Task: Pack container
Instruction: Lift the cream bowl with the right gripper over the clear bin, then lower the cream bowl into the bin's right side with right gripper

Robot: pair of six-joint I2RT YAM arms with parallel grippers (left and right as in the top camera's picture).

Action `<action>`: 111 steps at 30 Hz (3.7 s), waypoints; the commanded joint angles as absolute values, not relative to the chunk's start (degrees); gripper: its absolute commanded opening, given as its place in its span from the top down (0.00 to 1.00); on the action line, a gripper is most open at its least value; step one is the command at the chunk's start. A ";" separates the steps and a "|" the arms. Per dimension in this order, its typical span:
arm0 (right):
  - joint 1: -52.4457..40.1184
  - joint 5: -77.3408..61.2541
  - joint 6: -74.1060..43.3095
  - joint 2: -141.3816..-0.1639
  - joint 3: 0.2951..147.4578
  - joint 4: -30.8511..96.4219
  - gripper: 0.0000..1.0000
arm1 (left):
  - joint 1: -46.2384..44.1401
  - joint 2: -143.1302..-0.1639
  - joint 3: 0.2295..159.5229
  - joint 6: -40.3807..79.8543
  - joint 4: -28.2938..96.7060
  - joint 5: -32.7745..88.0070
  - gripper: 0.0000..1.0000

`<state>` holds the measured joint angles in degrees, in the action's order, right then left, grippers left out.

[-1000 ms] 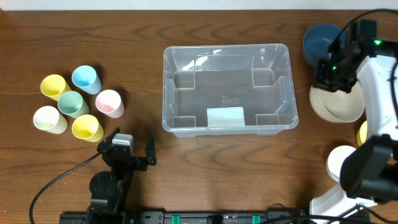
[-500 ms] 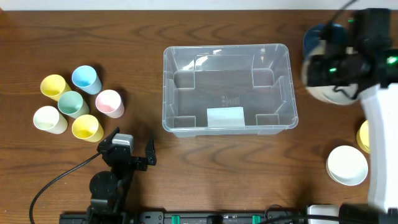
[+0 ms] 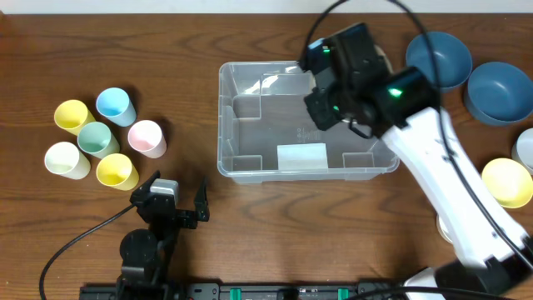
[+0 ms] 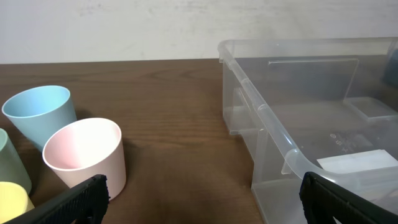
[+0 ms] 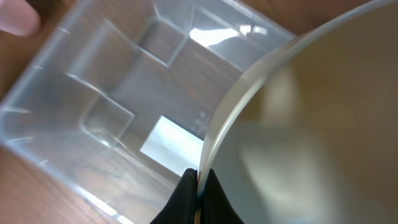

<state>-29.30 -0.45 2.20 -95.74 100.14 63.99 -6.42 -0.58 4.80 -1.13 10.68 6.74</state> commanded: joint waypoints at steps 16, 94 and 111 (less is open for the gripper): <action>-29.69 7.79 1.39 -115.35 101.03 59.94 0.99 | -6.17 -0.23 3.86 -1.26 12.53 7.51 0.02; -28.77 13.74 -13.21 -117.69 100.38 53.87 0.95 | -6.17 -0.23 3.86 -1.26 12.53 7.51 0.02; -28.73 14.20 -12.10 -122.06 100.38 51.59 0.96 | -6.17 -0.23 3.86 -1.26 12.53 7.51 0.02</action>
